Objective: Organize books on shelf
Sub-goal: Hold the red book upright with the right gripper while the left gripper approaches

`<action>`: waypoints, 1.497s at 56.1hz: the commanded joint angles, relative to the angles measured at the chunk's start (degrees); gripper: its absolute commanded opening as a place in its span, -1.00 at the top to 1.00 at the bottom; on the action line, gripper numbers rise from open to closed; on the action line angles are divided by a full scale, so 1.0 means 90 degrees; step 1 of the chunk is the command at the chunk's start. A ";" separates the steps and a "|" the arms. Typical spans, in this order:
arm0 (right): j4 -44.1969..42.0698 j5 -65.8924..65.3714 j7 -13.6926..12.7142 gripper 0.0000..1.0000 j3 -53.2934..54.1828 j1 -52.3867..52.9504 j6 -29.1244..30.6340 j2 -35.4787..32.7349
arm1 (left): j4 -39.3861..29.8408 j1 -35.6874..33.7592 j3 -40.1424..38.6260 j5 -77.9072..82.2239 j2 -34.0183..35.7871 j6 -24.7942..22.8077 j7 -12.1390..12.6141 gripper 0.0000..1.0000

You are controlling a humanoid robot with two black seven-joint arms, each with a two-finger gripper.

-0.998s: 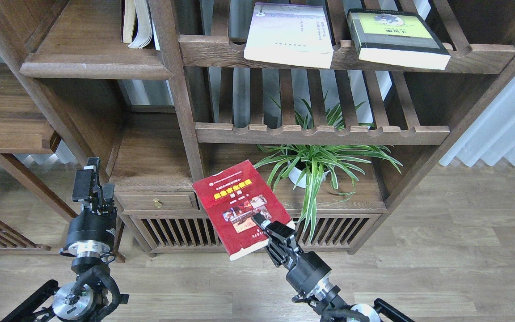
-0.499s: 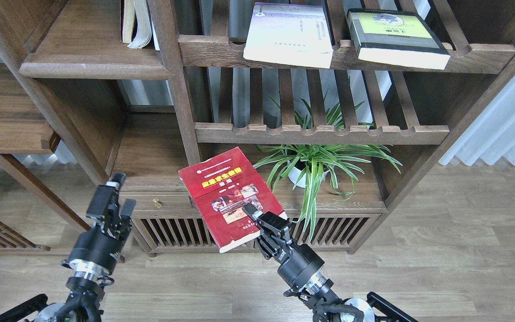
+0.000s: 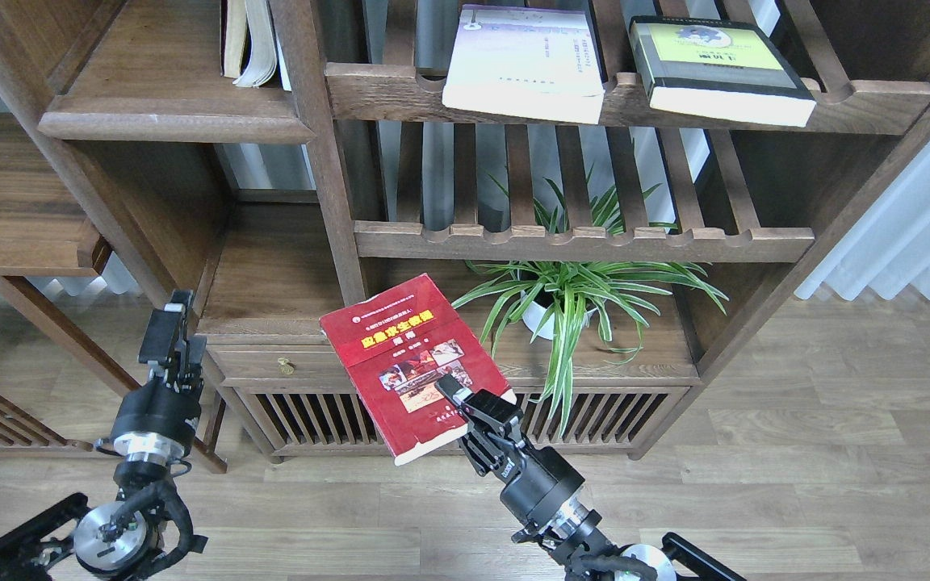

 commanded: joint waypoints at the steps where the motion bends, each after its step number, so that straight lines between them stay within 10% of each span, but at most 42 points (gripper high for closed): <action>1: 0.0009 0.0001 0.0003 0.67 0.0017 -0.0069 0.0000 0.0000 | -0.0109 -0.0089 0.0172 0.0001 0.0036 -0.0063 -0.0001 -1.00; 10: -0.0001 0.0001 0.0004 0.65 0.0027 -0.0099 0.0000 0.0000 | -0.0412 -0.0119 0.0162 0.0011 0.0221 -0.0990 0.0267 -1.00; 20: -0.0001 0.0010 0.0004 0.77 0.0027 -0.0167 0.0000 0.0000 | -0.0412 0.0018 0.0260 0.0040 0.0377 -0.1212 0.2357 -1.00; 25: -0.0001 0.0010 -0.0006 0.81 0.0027 -0.0196 0.0000 0.0000 | -0.0285 0.0057 0.0279 0.0303 0.0368 -0.1212 0.3744 -1.00; 26: -0.0001 0.0010 -0.0006 0.81 0.0027 -0.0187 0.0000 0.0000 | -0.0160 0.0192 0.0270 0.0594 0.0319 -0.1212 0.4441 -1.00; 29: -0.0001 0.0010 -0.0006 0.81 0.0017 -0.0187 0.0000 0.0000 | -0.0110 0.0252 0.0240 0.0742 0.0309 -0.1212 0.4710 -1.00; 72: -0.0001 0.0001 -0.0006 0.80 0.0154 -0.0274 0.0000 0.0000 | -0.0002 0.0428 -0.0414 0.1085 0.1012 -0.1212 0.4936 -1.00; 77: -0.0001 0.0001 -0.0006 0.80 0.0154 -0.0284 0.0000 0.0000 | 0.0066 0.0311 -0.0434 0.1290 0.1071 -0.1212 0.5287 -1.00; 78: -0.0001 0.0001 -0.0006 0.80 0.0154 -0.0275 0.0000 0.0000 | 0.0327 0.0195 -0.0472 0.1764 0.1264 -0.1212 0.6042 -1.00; 79: -0.0001 0.0001 -0.0006 0.80 0.0154 -0.0284 0.0000 0.0000 | 0.0388 0.0194 -0.0492 0.1894 0.1324 -0.1212 0.6221 -1.00; 84: -0.0001 0.0001 -0.0006 0.79 0.0144 -0.0284 0.0000 0.0000 | 0.0467 0.0233 -0.0541 0.2120 0.1461 -0.1212 0.6221 -1.00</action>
